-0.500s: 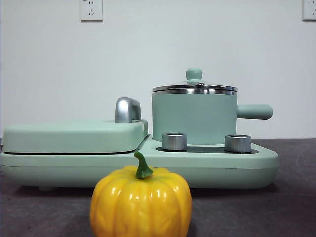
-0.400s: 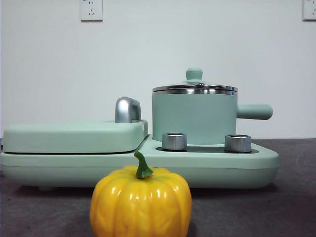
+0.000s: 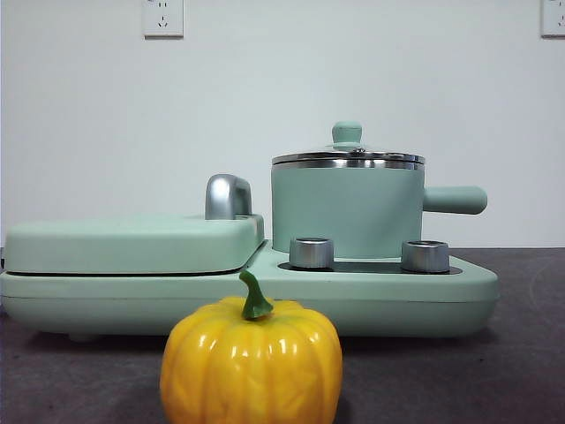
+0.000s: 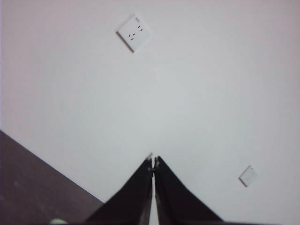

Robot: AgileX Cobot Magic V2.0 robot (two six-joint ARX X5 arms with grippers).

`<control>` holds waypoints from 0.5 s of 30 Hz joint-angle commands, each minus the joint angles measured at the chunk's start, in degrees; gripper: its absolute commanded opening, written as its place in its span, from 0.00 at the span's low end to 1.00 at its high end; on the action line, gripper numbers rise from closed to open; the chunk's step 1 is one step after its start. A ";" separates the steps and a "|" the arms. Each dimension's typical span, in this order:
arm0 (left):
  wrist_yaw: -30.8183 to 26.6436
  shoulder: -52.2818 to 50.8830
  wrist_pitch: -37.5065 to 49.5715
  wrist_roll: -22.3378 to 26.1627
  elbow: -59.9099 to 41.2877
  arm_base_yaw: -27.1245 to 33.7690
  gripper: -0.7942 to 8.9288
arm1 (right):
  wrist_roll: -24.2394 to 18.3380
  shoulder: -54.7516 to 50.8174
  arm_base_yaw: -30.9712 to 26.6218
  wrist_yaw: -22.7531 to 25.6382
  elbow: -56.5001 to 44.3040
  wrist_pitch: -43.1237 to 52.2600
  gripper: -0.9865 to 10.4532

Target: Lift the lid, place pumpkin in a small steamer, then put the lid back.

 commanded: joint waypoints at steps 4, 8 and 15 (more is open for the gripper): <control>-0.98 3.61 -14.78 18.78 13.81 0.00 0.09 | -7.93 4.76 -0.04 -0.02 11.37 -8.87 0.10; -0.96 8.72 -20.79 25.70 22.05 0.00 0.09 | -12.57 9.73 -0.04 -0.02 17.68 -11.63 0.10; -0.87 19.47 -25.51 32.83 32.09 0.00 0.09 | -20.87 19.12 -0.04 -2.40 26.36 -12.70 0.10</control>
